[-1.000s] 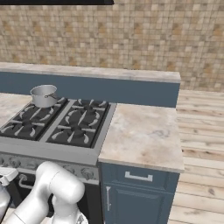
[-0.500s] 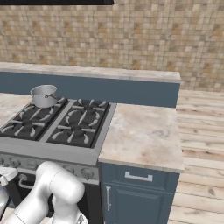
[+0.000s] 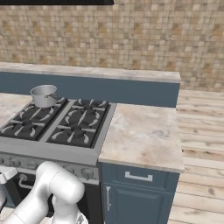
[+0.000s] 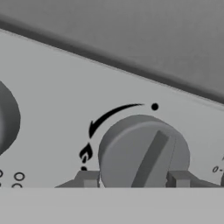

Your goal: Turn on the rear left burner of the stove.

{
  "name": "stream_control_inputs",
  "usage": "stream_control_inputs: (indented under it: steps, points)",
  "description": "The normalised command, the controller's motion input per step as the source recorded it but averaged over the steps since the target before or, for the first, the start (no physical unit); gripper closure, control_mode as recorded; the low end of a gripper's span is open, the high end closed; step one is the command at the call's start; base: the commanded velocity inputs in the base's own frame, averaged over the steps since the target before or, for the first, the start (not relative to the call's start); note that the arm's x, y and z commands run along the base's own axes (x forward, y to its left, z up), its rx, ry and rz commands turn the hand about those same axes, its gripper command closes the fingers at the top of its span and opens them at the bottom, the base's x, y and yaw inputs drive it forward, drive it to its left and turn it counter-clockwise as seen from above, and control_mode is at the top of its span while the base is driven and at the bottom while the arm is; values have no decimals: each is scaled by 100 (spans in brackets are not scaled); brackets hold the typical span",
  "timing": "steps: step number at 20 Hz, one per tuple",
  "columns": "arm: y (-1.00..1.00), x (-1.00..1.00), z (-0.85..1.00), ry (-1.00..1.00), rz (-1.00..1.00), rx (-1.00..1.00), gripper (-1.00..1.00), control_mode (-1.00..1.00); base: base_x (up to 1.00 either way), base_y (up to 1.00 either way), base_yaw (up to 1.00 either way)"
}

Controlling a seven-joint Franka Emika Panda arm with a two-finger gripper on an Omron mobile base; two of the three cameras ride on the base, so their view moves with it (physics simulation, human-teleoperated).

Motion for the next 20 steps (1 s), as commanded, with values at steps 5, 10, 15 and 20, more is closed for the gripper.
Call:
stream_control_inputs:
  steps: [5, 10, 15, 20]
  points:
    - [0, 0, -1, 1, 0, -3, 100, -100, 0, 0, 0]
    - [21, -2, -2, 3, 2, -26, 100, -100, 0, 0, 0]
    - [20, 0, -1, 21, 4, -61, 100, -100, 0, 0, 0]
    - [17, 0, -10, 25, 8, -69, 100, -100, 0, 0, 0]
